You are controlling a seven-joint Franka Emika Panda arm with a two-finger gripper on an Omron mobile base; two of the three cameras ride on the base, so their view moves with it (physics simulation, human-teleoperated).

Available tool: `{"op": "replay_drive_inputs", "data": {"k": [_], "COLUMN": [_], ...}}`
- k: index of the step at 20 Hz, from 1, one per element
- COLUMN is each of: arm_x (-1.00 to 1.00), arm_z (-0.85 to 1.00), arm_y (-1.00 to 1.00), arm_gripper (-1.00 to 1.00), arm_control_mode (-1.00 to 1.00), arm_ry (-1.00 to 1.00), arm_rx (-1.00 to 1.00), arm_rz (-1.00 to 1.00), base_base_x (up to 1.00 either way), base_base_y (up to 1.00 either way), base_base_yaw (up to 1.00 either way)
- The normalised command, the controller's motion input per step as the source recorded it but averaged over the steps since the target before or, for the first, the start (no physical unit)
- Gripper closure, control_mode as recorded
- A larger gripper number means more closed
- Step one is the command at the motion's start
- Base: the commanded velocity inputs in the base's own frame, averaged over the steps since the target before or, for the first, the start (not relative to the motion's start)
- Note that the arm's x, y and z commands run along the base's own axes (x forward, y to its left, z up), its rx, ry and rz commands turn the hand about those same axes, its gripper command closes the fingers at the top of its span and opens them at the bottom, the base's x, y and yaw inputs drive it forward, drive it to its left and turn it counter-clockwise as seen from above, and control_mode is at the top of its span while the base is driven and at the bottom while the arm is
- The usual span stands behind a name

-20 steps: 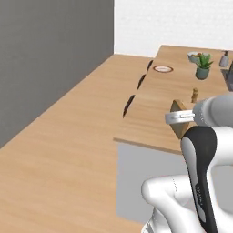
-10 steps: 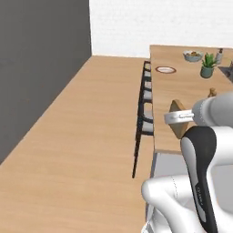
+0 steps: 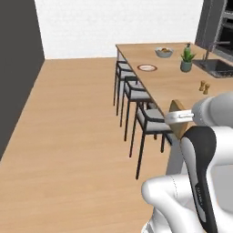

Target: Start the toaster. Once the lever pops up, take the bread to the plate on the dining counter.

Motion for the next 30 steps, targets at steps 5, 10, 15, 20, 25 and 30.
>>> {"op": "replay_drive_inputs", "data": {"k": [5,10,15,20,25,30], "arm_x": [0.0,0.0,0.0,0.0,0.0,0.0], "arm_z": [0.0,0.0,0.0,0.0,0.0,0.0], "arm_y": [0.0,0.0,0.0,0.0,0.0,0.0], "arm_gripper": [1.0,1.0,1.0,1.0,1.0,1.0], "arm_control_mode": [1.0,1.0,1.0,1.0,1.0,1.0], "arm_ry": [0.0,0.0,0.0,0.0,0.0,0.0], "arm_rx": [0.0,0.0,0.0,0.0,0.0,0.0], "arm_rz": [0.0,0.0,0.0,0.0,0.0,0.0], "base_base_x": [0.31,0.37,0.74,1.0,0.9,0.13], "base_base_y": [0.85,0.61,0.73,0.87,0.99,1.0], "base_base_yaw": [-0.6,-0.7,-0.69,-0.63,-0.59,-0.49]}}
